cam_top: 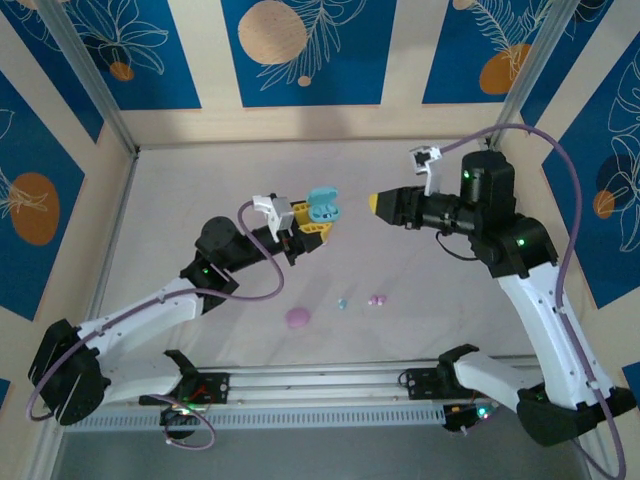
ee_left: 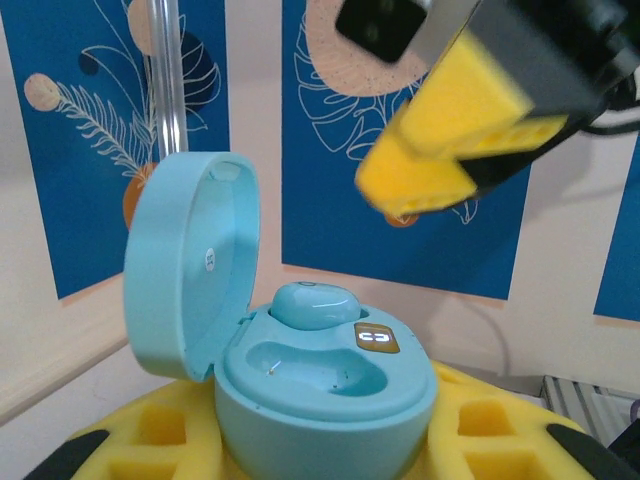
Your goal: Insert the wireless bluetooth earbuds into the charging case
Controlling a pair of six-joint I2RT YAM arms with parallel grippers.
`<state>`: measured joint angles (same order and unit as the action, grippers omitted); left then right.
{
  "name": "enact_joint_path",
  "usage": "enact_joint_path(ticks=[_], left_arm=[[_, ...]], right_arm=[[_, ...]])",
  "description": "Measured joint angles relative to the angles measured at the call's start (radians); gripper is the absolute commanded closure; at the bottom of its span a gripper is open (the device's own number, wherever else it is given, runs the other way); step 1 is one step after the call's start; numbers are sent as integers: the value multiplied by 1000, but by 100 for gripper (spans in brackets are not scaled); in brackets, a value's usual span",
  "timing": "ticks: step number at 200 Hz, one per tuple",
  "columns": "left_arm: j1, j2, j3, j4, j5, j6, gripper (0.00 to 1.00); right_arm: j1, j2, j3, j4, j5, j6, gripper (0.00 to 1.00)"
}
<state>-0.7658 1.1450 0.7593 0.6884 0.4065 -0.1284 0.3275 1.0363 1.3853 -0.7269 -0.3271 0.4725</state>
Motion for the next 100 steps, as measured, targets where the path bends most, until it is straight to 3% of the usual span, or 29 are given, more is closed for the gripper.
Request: enact_joint_path(ticks=[24,45,70,100], left_arm=[[-1,-27,-2,-1,-13,0,74],[-2,-52,-2,-12,-19,4,75],[-2,-72,-6,-19,-22,7,75],[-3,-76,-6,-23,-23,7,75]], right_arm=[[-77,19,-160,0,10,64,62],[-87,89,-323,6,-10,119,63],[-24,179,-457,13,-33,161,62],[103,285,-497,45,-29,165,62]])
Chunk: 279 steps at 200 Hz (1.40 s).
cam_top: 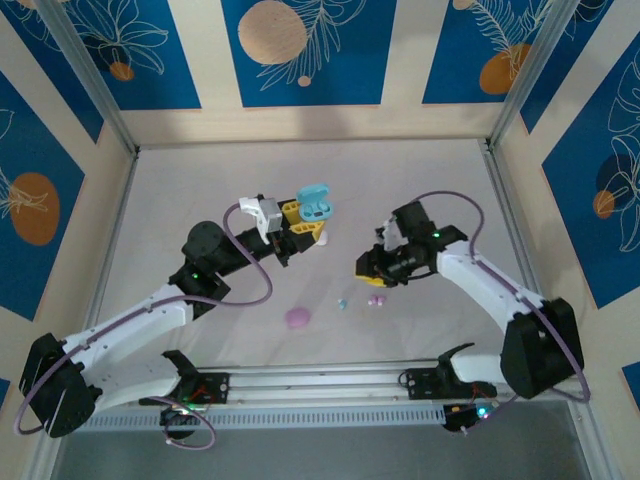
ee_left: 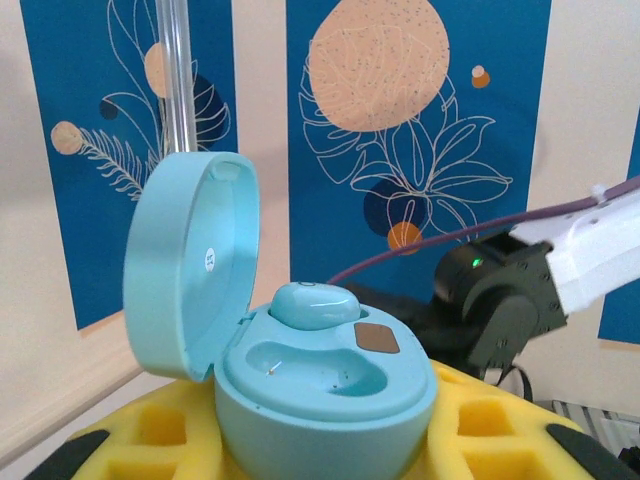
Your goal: Insert the wireless bluetooth earbuds into the charging case
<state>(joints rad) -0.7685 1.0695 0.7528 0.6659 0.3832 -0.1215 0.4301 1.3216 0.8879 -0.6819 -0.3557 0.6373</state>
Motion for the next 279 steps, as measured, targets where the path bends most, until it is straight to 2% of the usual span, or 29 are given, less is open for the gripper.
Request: enact_joint_path(ticks=[25,52,156,204,279], left_arm=[[0,0,0,-1,0,0,75],[0,0,0,-1,0,-1,74],[0,-2,-10,-18,-3,-2,75],[0,-2,-10,-23,-3,-2,75],[0,-2,-10,-23,-10,-3,75]], right_arm=[[92,102,0,24,34,0,60],[135,177,0,47,61,4,59],[163,344,0,146,78,8,59],[164,371,0,167,82,9,62],[185,373,25,174,43,11,62]])
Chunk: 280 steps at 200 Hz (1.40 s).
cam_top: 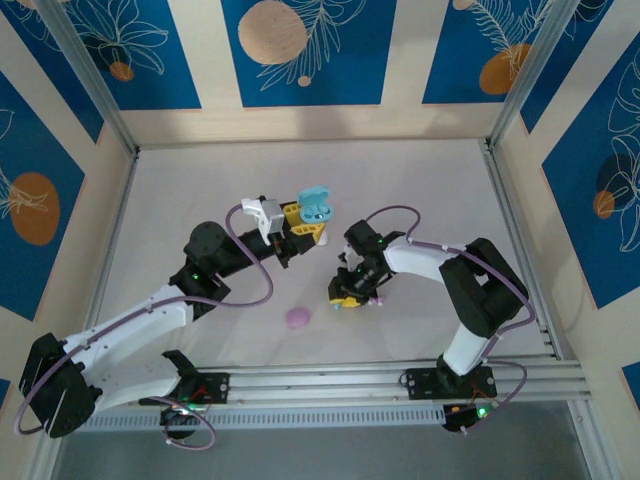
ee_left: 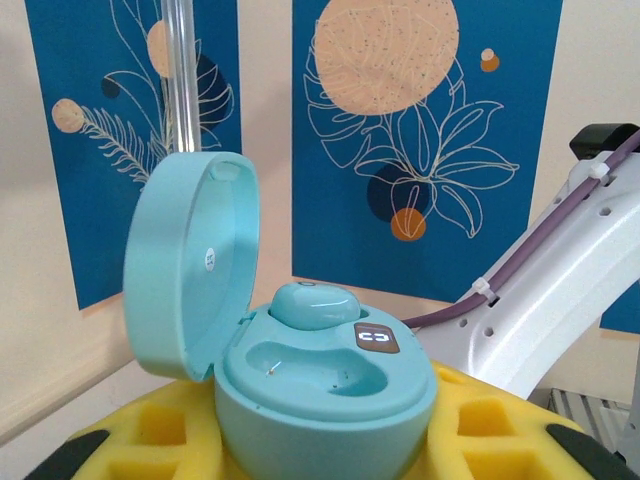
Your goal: Insert the wireless bluetooth earbuds into the charging case
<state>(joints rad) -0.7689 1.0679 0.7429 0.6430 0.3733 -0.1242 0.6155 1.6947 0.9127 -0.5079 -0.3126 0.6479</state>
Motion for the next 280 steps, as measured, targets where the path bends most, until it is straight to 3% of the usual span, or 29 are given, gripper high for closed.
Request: enact_joint_path(ticks=[65,180,280], left_arm=[[0,0,0,0,-1,0,75],[0,0,0,0,-9,0,75],[0,0,0,0,-9,0,74]], right_arm=[[3,31,71,-1,-27,-12,61],[58,206,253,-97,52,-167,63],[87,155,211,-206,50,-253,66]])
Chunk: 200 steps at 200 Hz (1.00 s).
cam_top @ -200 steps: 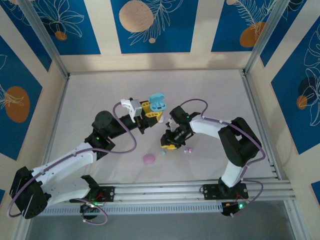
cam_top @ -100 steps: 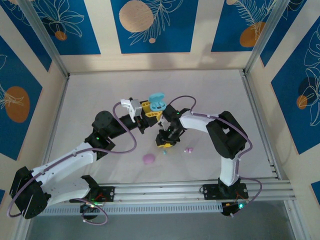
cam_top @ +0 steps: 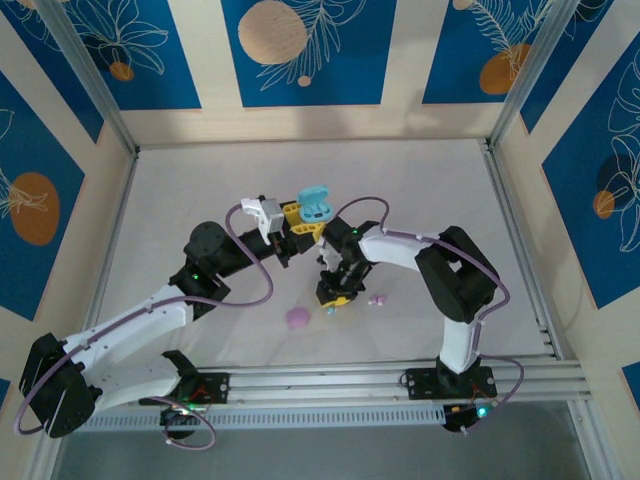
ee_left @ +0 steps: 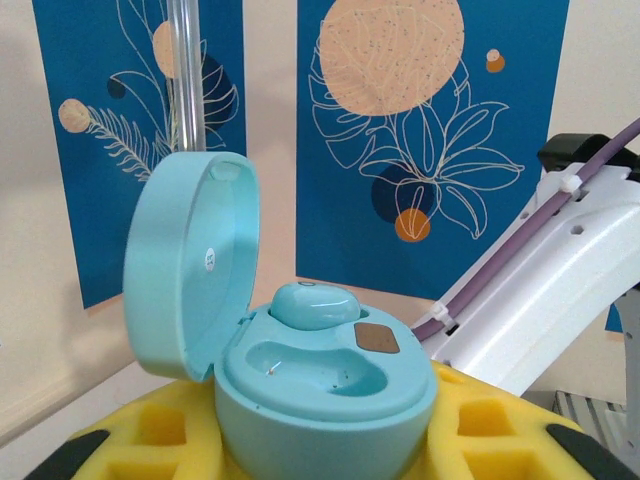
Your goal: Insert the wireless bluetooth earbuds into the charging case
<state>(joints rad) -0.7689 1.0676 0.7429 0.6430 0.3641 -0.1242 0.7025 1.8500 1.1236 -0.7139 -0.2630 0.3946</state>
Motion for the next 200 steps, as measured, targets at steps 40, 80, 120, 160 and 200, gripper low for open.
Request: enact_joint_path(ticks=[40,80,120,160,200], left_arm=[[0,0,0,0,0,0,74],[0,0,0,0,0,0,74],[0,0,0,0,0,-1,75],[0,-2,0,0,0,-1,75],[-2,-15,0,0,-2,-1,74]], right_arm=[[10,-42,-21,-24,-26,-10,66],[31,-45,-27,-38,-24,-12,65],[31,-51,2,-40,9,-47,65],[31,-16,69,-31,18,-84,64],[31,41,72,-32,19,-106,64]])
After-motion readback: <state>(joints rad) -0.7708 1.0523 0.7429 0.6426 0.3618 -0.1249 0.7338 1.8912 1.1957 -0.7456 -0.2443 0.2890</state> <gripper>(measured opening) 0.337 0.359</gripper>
